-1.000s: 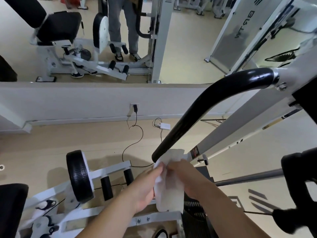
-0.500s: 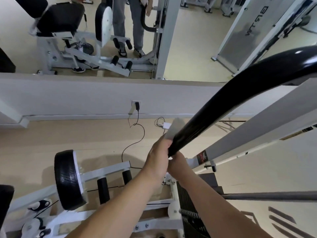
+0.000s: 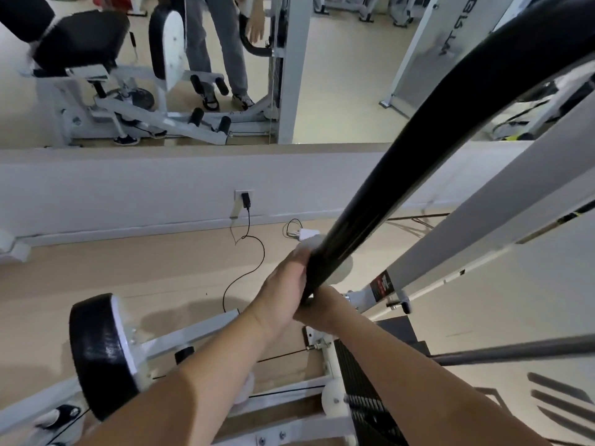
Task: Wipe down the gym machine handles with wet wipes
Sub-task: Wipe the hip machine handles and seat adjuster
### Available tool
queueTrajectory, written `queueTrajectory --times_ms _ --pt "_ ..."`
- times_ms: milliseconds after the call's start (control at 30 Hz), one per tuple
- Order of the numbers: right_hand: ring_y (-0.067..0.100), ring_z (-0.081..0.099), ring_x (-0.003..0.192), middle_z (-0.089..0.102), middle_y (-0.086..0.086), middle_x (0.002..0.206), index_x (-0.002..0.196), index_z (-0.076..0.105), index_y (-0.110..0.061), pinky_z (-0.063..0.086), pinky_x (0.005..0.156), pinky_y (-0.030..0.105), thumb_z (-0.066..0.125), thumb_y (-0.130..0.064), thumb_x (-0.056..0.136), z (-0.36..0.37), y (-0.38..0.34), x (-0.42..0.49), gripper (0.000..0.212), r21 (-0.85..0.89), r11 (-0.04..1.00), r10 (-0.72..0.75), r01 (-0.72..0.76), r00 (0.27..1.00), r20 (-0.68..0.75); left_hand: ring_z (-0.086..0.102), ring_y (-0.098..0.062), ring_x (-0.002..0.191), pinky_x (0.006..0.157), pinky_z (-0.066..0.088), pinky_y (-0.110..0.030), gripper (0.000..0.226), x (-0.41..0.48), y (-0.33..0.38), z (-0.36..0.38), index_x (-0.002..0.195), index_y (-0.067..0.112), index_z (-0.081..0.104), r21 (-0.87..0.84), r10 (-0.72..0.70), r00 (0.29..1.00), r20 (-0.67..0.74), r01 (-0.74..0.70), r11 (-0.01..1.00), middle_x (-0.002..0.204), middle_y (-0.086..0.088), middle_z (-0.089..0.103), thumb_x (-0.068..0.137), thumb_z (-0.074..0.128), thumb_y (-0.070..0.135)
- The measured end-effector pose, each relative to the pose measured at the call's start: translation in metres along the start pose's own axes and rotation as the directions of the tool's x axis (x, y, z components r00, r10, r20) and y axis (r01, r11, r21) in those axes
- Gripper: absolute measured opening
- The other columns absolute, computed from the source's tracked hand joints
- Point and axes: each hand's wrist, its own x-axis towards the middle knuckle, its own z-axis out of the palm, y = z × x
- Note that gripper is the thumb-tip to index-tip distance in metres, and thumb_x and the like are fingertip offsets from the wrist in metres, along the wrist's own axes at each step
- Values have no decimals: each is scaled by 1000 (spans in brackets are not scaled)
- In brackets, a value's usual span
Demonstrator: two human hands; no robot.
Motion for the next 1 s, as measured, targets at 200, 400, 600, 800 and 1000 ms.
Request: queueTrajectory --times_ms 200,400,600,800,1000 --pt "17 36 146 42 -5 155 152 42 -40 46 105 42 44 -56 104 3 70 6 51 -387 920 40 -55 998 -48 71 -11 109 98 45 -31 44 3 10 3 109 32 76 36 -6 998 62 4 999 105 7 79 107 34 45" --pt "22 52 122 60 -5 121 139 52 -36 40 100 40 45 -50 104 12 79 23 38 -556 831 -65 -27 987 -146 67 13 94 73 45 0 37 2 -7 10 110 35 70 -104 175 983 54 -169 980 93 28 76 109 34 34" --pt "23 60 104 60 -2 95 113 66 -28 36 67 31 52 -42 103 10 77 38 22 -534 839 -11 -109 976 -217 67 -12 112 81 45 -23 46 13 -25 4 112 36 74 -66 -17 999 33 20 998 100 11 80 104 33 56" --pt "25 64 103 70 3 106 110 70 -25 43 71 30 52 -39 103 6 72 38 23 -526 837 32 -149 974 -225 60 -7 128 113 38 -33 54 10 14 16 133 33 66 -123 284 953 105 -271 955 129 9 71 105 27 56" --pt "22 69 96 72 3 104 112 69 -17 56 84 34 69 -53 89 -3 67 44 42 -437 862 178 -259 960 -218 69 -22 91 81 52 -31 37 46 -22 0 88 16 75 -70 -67 997 -27 65 995 88 -2 76 97 53 45"
